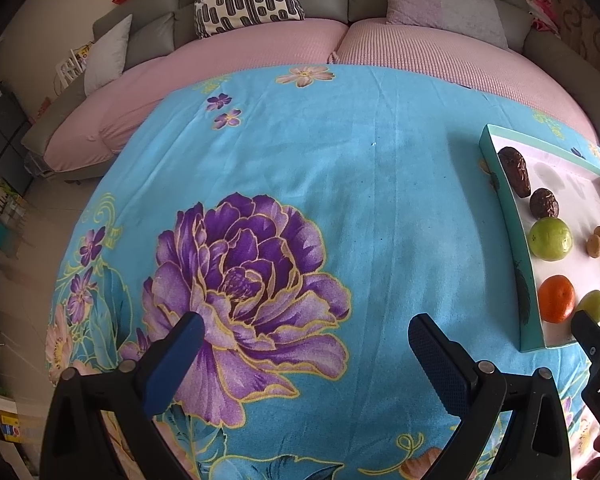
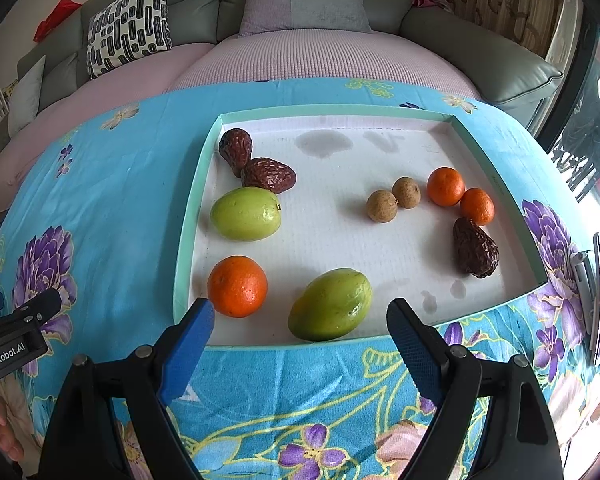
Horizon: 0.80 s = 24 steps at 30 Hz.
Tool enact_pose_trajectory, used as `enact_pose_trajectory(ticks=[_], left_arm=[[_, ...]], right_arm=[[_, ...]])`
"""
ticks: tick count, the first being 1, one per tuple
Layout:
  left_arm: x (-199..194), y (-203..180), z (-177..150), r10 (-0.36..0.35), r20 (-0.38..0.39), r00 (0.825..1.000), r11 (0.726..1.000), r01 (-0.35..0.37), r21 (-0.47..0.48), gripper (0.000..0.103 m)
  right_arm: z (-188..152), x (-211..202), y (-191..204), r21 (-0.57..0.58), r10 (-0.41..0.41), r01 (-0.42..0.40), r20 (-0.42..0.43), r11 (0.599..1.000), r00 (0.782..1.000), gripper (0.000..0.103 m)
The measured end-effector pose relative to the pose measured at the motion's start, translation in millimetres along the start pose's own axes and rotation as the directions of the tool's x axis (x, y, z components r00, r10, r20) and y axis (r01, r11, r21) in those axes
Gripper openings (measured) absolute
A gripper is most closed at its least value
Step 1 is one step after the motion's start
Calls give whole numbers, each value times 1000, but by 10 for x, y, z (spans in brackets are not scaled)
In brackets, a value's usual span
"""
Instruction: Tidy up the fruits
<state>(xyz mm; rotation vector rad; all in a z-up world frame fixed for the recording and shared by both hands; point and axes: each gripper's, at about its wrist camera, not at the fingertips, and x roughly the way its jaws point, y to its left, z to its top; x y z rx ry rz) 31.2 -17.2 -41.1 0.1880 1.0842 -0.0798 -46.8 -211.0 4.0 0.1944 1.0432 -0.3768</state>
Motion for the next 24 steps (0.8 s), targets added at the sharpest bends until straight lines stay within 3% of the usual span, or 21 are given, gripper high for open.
enact_pose_trajectory(ticks=[24], left_arm=[[17,26,-1,16,-5,1000,1000,-16,-13,103]], right_arm=[[0,10,-4,-3,0,0,-5,1000,1000,88]])
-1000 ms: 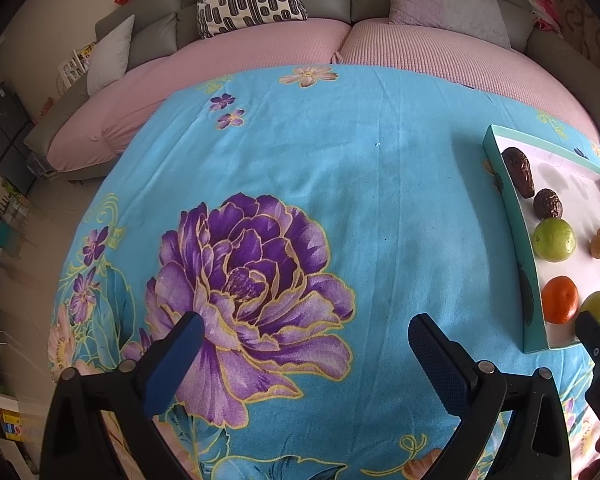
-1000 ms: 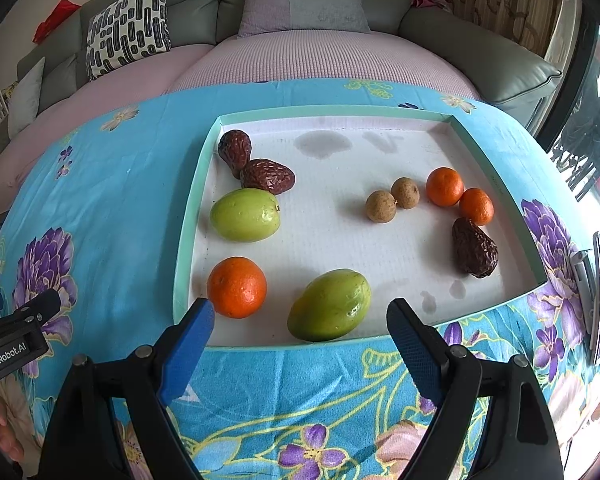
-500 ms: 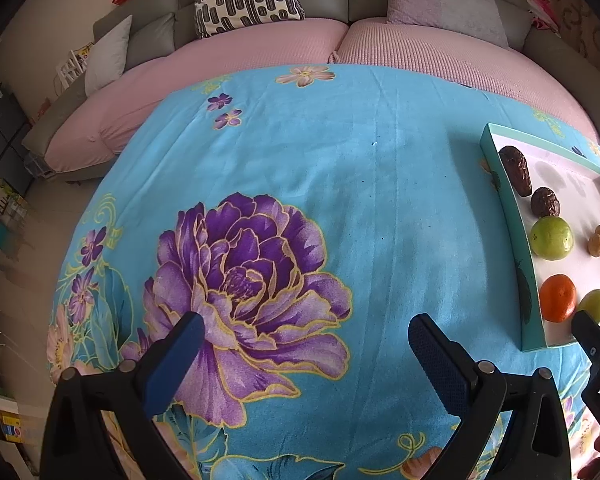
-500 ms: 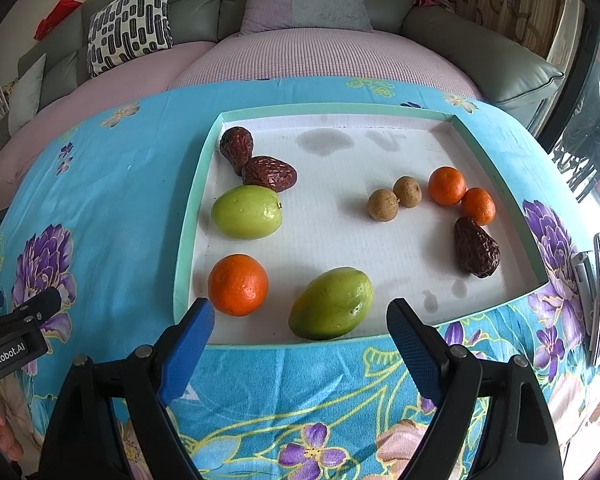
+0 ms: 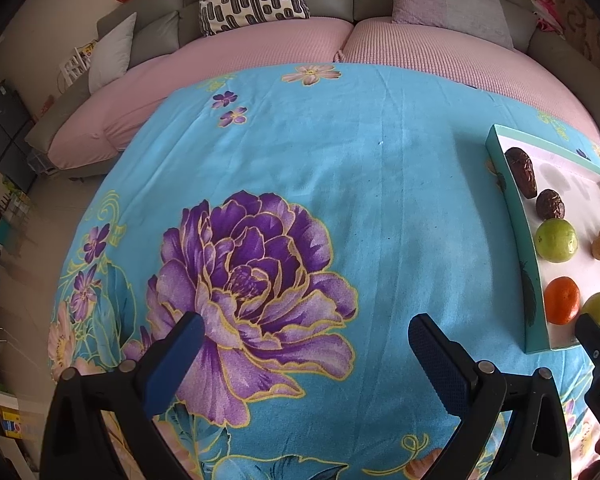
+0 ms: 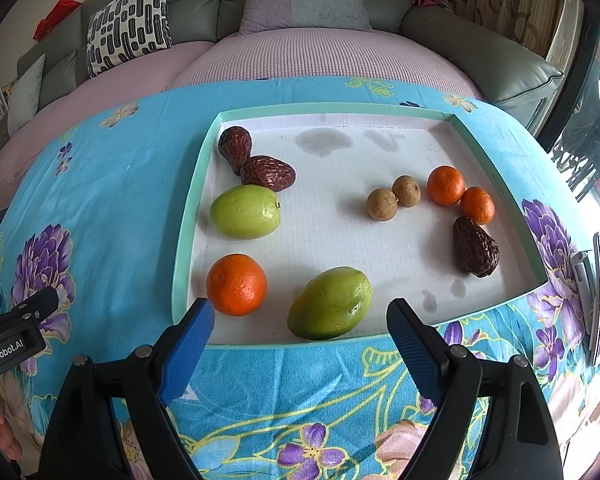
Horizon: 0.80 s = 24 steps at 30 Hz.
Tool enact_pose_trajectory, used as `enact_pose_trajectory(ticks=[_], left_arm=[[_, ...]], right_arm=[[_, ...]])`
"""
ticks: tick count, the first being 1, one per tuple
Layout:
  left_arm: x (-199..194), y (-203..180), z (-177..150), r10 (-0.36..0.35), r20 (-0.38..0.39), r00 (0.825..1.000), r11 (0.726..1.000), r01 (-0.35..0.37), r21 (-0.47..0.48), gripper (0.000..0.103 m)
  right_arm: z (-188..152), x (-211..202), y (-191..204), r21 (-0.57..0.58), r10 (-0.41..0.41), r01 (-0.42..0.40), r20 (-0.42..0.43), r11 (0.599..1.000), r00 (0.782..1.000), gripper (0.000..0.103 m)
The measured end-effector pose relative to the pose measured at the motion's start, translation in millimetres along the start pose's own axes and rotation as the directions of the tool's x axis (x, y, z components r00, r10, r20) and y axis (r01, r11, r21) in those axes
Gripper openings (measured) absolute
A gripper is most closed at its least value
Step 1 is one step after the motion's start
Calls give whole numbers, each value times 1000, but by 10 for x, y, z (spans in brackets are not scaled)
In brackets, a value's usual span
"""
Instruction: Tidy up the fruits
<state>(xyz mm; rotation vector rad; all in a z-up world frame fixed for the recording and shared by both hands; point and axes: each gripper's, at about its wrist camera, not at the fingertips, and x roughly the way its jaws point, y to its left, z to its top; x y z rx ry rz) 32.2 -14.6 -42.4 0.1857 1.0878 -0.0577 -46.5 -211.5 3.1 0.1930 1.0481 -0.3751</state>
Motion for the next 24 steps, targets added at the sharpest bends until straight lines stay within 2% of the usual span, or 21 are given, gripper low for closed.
enact_pose_trajectory(ticks=[24], left_arm=[[7,10,-6,3,-2,1000,1000,-3,-5,103]], right_arm=[[-5,9,1,-1,0,0,-1,1000,1000,88]])
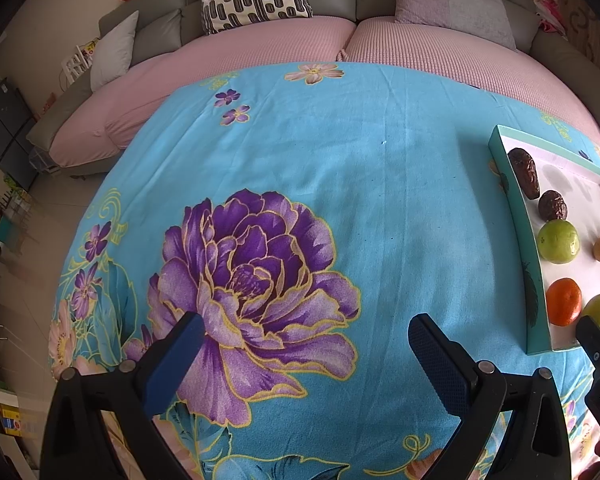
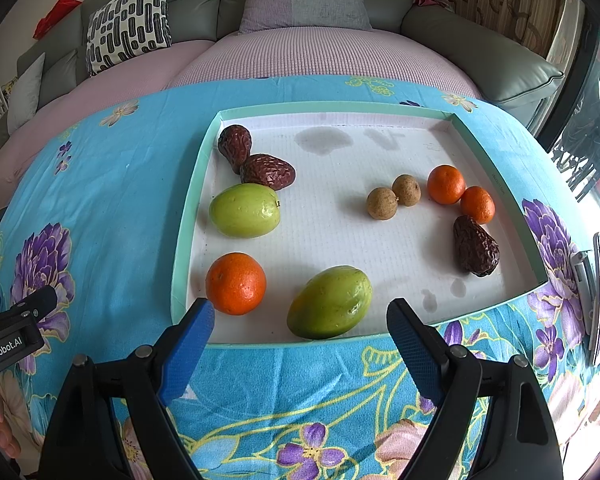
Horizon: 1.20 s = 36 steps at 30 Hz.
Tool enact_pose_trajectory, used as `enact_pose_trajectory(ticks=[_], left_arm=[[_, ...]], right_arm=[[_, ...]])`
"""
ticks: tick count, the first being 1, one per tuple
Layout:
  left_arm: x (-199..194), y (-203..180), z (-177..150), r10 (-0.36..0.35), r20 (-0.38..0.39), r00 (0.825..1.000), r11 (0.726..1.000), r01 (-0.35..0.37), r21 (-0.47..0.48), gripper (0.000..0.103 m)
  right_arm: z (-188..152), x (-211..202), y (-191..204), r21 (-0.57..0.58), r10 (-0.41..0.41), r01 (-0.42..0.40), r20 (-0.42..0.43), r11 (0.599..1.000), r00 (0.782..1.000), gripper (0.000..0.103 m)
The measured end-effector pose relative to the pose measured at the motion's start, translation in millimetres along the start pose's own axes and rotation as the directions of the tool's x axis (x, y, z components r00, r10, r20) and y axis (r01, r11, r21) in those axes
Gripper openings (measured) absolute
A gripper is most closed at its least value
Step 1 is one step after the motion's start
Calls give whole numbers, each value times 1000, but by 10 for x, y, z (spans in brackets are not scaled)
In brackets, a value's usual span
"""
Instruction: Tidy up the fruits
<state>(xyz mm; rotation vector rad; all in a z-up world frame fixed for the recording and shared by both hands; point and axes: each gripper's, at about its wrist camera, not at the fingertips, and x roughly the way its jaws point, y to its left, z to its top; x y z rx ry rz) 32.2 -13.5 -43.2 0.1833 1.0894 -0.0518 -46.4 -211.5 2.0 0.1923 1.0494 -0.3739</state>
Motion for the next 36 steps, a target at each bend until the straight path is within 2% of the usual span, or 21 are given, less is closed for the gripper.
enact_pose_trajectory(ticks=[36], left_arm=[[14,0,4,2,-1,1000,1000,-2,3,103]], right_arm=[[-21,2,2,-2,-2,2,-1,1000,1000,88]])
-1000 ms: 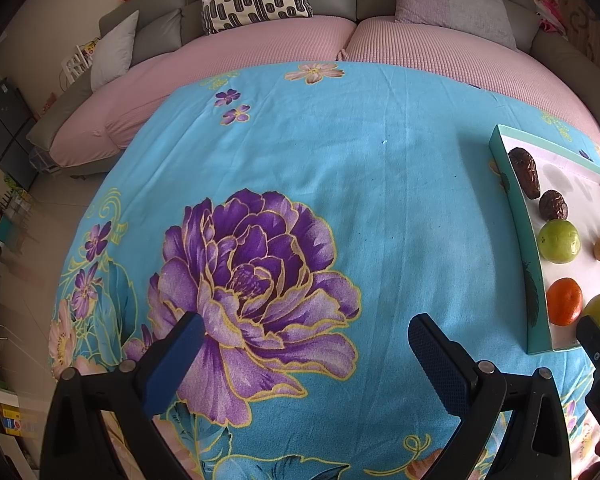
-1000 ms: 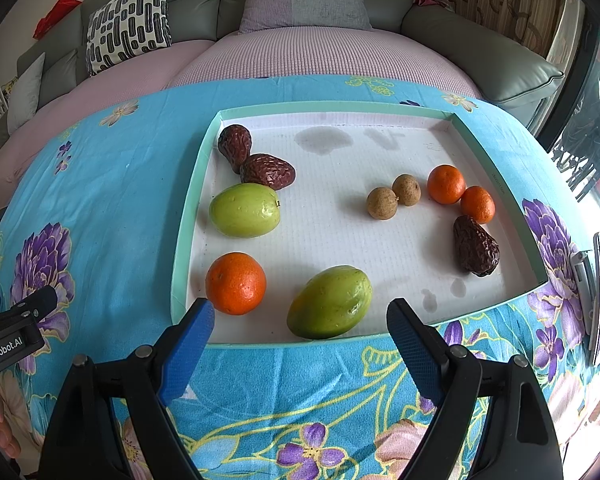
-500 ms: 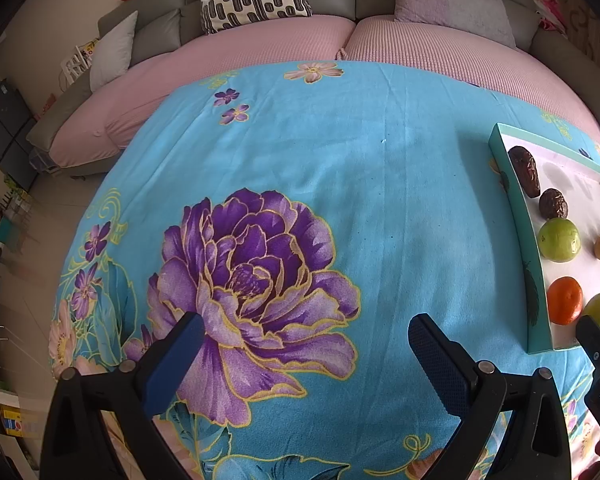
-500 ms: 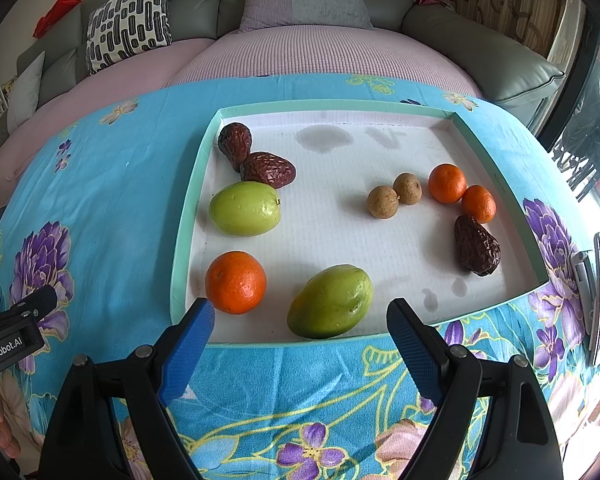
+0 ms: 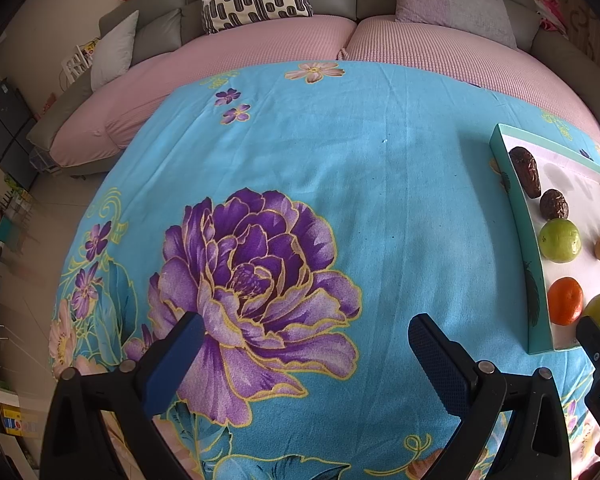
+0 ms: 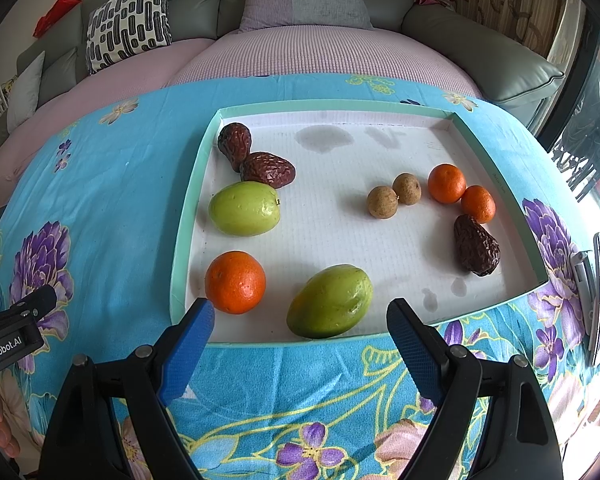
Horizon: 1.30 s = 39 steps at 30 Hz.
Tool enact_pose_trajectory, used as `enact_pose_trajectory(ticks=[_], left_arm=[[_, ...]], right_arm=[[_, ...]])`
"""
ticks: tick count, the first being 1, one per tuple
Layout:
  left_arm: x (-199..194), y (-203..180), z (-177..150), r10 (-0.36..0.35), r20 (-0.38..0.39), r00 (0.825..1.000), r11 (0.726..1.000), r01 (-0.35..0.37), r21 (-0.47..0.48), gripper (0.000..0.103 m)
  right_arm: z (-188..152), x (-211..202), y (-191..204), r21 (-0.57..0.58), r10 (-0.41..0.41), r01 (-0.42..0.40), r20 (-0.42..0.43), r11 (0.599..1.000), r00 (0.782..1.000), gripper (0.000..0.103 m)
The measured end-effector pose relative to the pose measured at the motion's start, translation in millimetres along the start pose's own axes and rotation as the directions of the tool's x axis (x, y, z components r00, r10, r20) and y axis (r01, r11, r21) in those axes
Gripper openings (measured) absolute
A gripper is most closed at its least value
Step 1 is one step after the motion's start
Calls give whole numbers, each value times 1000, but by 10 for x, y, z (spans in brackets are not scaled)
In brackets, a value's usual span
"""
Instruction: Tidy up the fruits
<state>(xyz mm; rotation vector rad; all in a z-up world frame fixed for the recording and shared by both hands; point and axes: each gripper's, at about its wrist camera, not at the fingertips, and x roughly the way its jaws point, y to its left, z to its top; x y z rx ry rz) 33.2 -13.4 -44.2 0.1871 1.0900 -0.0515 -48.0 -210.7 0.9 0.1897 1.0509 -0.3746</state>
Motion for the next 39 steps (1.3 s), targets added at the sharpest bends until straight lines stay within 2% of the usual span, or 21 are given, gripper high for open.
enact_pose_trajectory(ticks=[31,39], left_arm=[[2,5,-32,56,-14,998,998,-56,-6,103],[-34,-42,-40,63,2,998,998,-63,6,103]], right_arm=[[4,9,-10,3,-6,6,-3,1000,1000,88],[1,4,-12,5,-9,9,-4,1000,1000,88]])
